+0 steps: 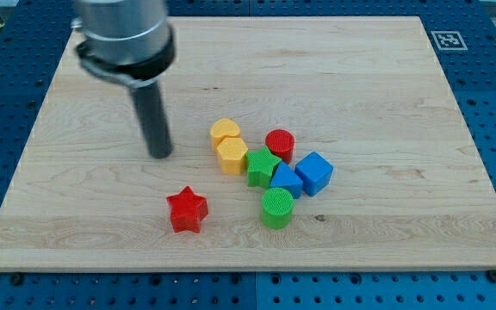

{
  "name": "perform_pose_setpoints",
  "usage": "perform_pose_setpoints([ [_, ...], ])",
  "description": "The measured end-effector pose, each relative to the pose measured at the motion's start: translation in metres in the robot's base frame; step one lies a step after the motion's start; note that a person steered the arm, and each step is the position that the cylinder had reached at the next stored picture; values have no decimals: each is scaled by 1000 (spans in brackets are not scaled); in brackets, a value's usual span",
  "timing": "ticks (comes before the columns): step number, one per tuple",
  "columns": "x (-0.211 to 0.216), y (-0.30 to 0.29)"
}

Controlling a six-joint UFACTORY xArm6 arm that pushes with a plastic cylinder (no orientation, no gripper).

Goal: Slide the red star along with the green star and the red circle up and right a bit

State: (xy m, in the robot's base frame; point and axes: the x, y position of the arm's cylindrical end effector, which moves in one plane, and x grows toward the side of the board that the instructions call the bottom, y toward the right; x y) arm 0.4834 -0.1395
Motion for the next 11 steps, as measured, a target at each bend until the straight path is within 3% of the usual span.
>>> perform_pose_setpoints([
  [1, 25, -57],
  [2, 87, -71],
  [3, 121, -48],
  [5, 87, 1],
  [8, 101, 80],
  [11, 46, 139],
])
